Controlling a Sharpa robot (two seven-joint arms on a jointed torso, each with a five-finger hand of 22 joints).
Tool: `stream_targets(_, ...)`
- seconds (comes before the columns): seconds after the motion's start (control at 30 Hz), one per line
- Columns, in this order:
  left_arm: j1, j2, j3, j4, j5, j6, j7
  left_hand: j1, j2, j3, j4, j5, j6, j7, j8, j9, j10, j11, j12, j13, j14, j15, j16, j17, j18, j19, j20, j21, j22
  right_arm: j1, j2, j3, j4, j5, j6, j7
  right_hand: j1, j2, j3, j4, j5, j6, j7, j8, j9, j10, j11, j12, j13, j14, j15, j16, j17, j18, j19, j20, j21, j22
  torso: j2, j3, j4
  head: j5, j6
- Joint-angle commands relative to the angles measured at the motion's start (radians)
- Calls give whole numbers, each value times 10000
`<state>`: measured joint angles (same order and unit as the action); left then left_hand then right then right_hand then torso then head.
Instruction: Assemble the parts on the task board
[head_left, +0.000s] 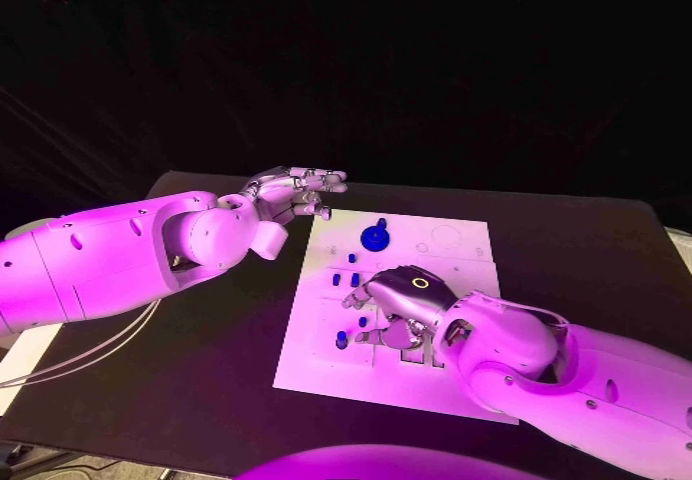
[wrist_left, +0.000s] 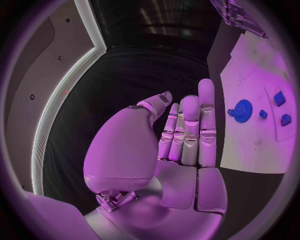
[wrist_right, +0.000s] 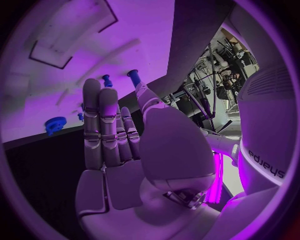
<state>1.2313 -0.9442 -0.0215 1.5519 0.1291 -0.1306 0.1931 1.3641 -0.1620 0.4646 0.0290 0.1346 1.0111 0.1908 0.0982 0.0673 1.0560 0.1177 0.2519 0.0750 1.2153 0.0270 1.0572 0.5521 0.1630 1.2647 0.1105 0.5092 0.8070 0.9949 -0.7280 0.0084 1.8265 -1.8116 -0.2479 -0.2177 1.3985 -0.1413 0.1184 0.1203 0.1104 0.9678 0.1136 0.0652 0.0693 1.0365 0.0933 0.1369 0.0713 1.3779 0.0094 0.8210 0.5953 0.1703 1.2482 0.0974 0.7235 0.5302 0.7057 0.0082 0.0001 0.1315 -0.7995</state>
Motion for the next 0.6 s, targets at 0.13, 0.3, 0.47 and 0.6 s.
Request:
stream_targets(0.13, 5, -62, -17, 81, -26, 156, 7, -20, 94, -43, -50, 48, -76, 26, 33, 4, -89, 7, 50, -11, -68, -9, 2, -18, 178, -14, 91, -49, -18, 528, -1770, 118, 882, 3224, -1062, -139, -236, 305, -258, 364, 338, 790, 263, 330, 117, 1970, -314, 896, 305, 783, -311, 1846, 2061, -160, 911, -188, 1625, 1816, -34, -35, -64, -316, 98)
stream_targets(0.3, 6, -105, -107, 214, -26, 141, 7, -20, 94, -43, -50, 48, -76, 26, 33, 4, -89, 7, 50, -11, -68, -9, 2, -18, 178, -14, 91, -49, -18, 762, -3222, 95, 1432, 4313, -1539, -1361, -662, 265, -817, 929, 1277, 1174, -181, 575, 161, 3915, -809, 2291, 1495, 1394, -774, 3939, 4579, -615, 1927, -633, 4084, 4602, -94, -93, -268, -761, 204)
stream_targets(0.47, -2, -23, -151, 157, -26, 159, 23, -20, 94, -43, -50, 48, -76, 26, 33, 4, -89, 7, 50, -11, -68, -9, 2, -18, 178, -14, 91, -49, -18, 635, -4002, -35, 1810, 4342, -1273, -2185, -635, 266, -1335, 1168, 1350, 1333, -308, 866, 260, 4310, -993, 6113, 5805, 1635, -862, 5828, 7083, -963, 2317, -744, 5740, 6612, -139, -104, -368, -1074, 226)
stream_targets(0.6, -26, 11, -168, 108, -26, 163, 46, -20, 94, -43, -50, 48, -76, 26, 33, 4, -89, 7, 50, -11, -68, -9, 2, -18, 178, -14, 91, -49, -18, 395, -4422, -105, 2051, 4129, -1064, -2868, -729, 359, -1906, 1568, 1418, 1126, -271, 1132, 401, 3709, -926, 7369, 7579, 1571, -803, 6175, 7534, -989, 2204, -703, 6065, 6973, -180, -113, -479, -1247, 267)
